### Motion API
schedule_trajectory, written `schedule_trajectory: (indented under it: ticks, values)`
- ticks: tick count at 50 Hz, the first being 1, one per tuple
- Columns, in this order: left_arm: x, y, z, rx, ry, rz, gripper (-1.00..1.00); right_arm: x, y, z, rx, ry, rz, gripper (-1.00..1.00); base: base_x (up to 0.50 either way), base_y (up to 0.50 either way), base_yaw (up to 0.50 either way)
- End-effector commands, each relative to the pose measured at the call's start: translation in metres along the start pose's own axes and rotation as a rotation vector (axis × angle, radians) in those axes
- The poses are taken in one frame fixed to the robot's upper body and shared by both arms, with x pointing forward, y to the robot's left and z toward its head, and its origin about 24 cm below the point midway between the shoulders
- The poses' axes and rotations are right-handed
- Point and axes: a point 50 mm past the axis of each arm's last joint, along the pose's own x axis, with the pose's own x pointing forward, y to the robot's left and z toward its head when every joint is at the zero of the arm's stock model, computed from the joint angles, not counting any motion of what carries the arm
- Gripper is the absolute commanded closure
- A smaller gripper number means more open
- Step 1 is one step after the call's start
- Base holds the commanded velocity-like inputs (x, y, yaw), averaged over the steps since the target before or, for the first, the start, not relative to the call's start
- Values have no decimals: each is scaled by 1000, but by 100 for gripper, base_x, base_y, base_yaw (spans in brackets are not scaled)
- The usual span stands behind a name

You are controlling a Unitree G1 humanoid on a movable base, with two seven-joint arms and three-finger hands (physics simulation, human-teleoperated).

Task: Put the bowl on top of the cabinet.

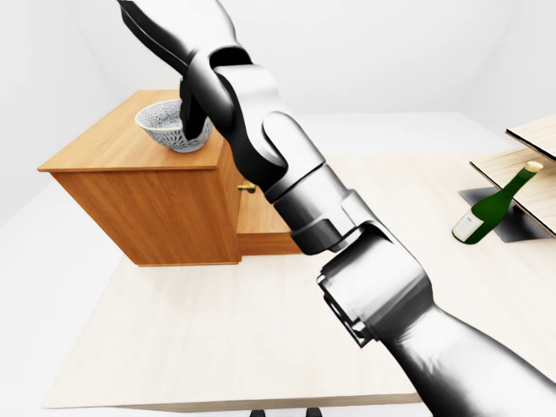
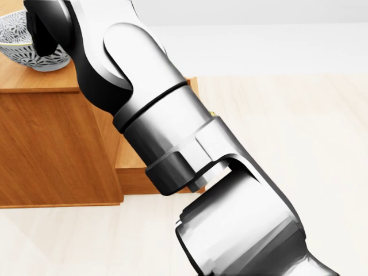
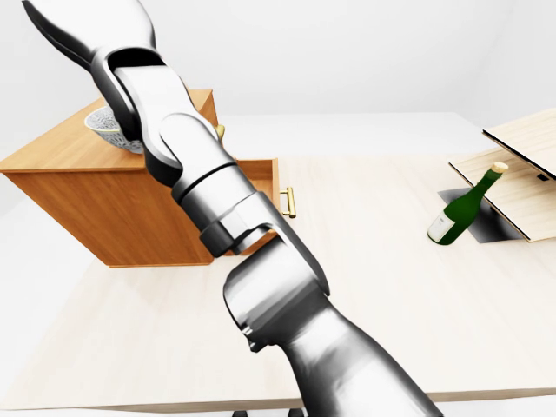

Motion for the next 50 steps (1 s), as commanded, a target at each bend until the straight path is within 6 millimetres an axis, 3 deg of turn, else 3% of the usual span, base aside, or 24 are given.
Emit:
schedule_trajectory:
  ticks: [1, 23, 50]
  values:
    - [0, -1, -1, 3, 2, -4, -100, -1, -31, 7, -23, -44, -54, -100, 0, 0, 0]
    - [-2, -2, 0, 7, -3, -10, -100, -18, -63, 0, -45, -68, -121, -100, 0, 0, 0]
    - [-3, -3, -1, 21, 0, -17, -100, -78, -102, -7, -178, -72, -241, -100, 0, 0, 0]
